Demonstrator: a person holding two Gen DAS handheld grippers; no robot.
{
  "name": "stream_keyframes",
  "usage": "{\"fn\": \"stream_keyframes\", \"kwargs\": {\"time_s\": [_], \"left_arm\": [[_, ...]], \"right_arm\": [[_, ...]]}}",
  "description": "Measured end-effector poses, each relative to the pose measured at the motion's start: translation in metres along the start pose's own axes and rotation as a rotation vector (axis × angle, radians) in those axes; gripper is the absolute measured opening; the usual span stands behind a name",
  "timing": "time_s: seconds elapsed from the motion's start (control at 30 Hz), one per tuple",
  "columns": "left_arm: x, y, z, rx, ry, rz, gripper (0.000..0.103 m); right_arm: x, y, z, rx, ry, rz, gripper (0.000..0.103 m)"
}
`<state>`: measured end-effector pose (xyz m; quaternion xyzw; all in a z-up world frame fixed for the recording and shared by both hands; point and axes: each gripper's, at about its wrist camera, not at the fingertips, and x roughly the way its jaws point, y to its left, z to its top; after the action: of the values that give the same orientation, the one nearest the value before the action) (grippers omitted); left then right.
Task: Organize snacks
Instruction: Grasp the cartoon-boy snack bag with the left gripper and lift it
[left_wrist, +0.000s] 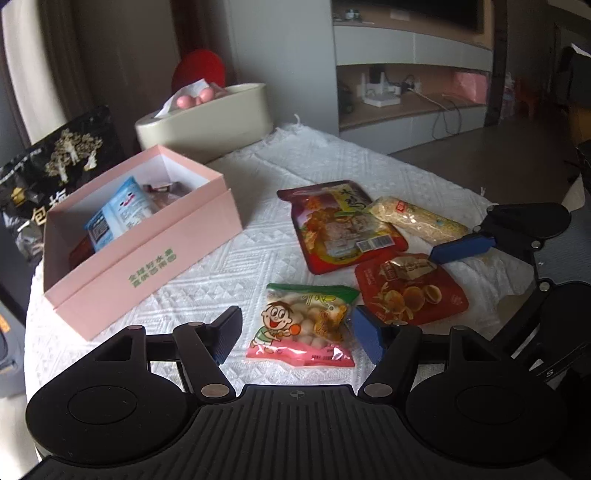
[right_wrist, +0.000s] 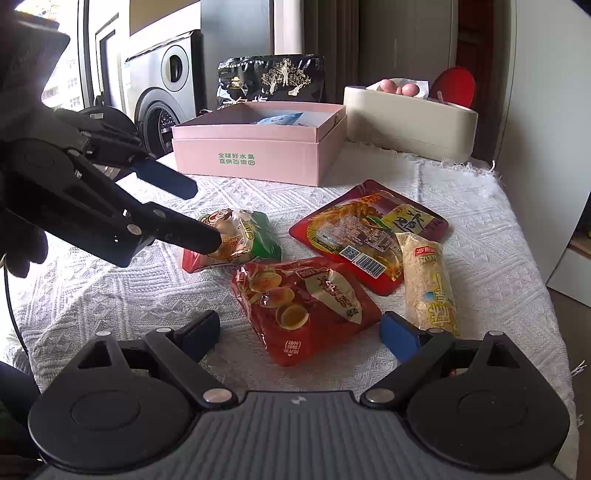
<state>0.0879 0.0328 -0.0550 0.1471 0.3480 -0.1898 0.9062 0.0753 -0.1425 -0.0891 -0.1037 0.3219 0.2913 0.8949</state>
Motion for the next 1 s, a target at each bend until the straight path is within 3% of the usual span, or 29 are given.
{"fn": "stream_keyframes", "kwargs": {"time_s": [0.23,0.47,0.67,0.87,1.0], "left_arm": [[0.024,-0.012,-0.007,0.096,0.074,-0.007,0.074],[0.011,0.000,-0.005,0.022,0.032,-0.033,0.072],[0.034,0.005,0.000,0.022,0.091,-0.029,0.075],[0.050,0.028,0.005,-0.134,0.079,-0.112,0.075],[0.047,0.020,0.005,-0.113,0.094,-0.097,0.075]], "right_arm": [[0.000,0.001,0.000,0.001,-0.001,0.000,0.095],[-0.001,0.000,-0.001,-0.001,-0.008,0.004,0.095],[-0.002,0.000,-0.002,0.004,-0.012,0.018,0.096],[-0.003,-0.007,-0.002,0.029,-0.003,0.064,0.102],[-0.002,-0.010,0.002,0.026,0.024,0.097,0.103]]}}
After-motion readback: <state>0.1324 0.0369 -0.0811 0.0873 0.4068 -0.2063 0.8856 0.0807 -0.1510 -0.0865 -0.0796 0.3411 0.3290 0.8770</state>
